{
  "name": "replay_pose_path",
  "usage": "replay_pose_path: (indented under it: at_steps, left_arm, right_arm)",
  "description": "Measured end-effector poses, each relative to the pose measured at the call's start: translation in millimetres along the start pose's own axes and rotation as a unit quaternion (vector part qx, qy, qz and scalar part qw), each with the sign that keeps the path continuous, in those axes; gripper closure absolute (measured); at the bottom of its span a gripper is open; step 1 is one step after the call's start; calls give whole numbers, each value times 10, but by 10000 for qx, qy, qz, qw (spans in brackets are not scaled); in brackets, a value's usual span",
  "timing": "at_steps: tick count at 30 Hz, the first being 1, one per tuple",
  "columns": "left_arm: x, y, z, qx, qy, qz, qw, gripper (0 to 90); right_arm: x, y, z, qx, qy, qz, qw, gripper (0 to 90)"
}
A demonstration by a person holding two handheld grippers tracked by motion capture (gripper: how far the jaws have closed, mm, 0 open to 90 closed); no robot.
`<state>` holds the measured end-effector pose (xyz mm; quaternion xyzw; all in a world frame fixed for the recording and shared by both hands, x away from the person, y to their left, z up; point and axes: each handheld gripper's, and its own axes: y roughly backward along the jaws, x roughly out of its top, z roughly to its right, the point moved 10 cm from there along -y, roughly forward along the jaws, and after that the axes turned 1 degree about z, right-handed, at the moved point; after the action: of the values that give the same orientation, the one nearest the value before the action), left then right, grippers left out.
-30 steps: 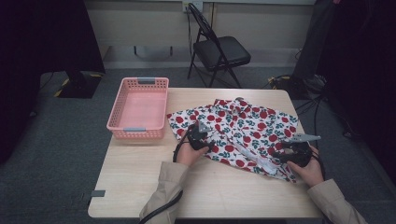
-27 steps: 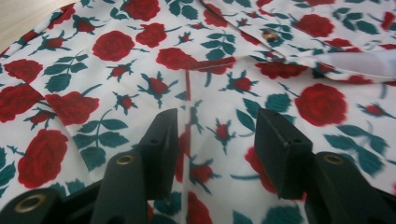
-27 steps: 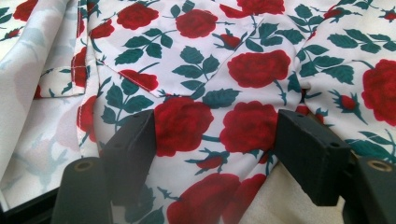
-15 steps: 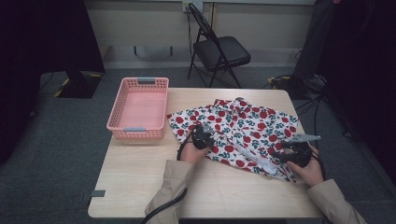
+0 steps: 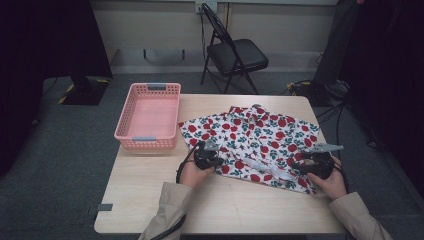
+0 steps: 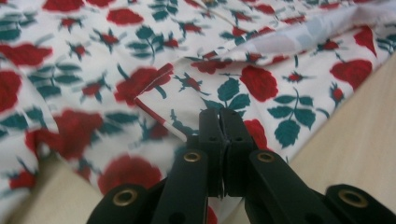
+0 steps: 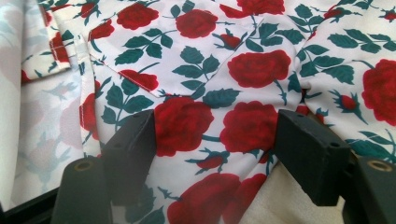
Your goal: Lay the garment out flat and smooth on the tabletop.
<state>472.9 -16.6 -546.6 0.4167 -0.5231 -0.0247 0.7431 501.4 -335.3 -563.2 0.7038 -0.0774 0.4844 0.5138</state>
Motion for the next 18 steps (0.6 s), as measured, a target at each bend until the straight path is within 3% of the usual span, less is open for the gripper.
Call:
replay_pose_path:
  at_steps: [6, 9, 10, 13, 16, 18]
  left_arm:
    - [-164, 132, 59, 10, 63, -14, 10000, 855]
    - [-169, 154, 6, 192, 60, 27, 9998, 735]
    - [-138, 157, -54, 360, 99, 102, 9993, 670]
    - [-13, 158, -177, 600, 194, 342, 9974, 532]
    - [99, 91, -280, 706, 263, 352, 9965, 527]
    - [126, 3, -328, 759, 197, 196, 9967, 529]
  right_arm:
    - [0, 0, 0, 1, 0, 0, 10000, 293]
    - [0, 0, 0, 2, -1, 1, 10000, 293]
    - [0, 0, 0, 1, 0, 0, 10000, 293]
    - [0, 0, 0, 1, 0, 0, 10000, 293]
    - [0, 0, 0, 2, 1, 0, 10000, 293]
    - [0, 0, -1, 1, 0, 0, 10000, 293]
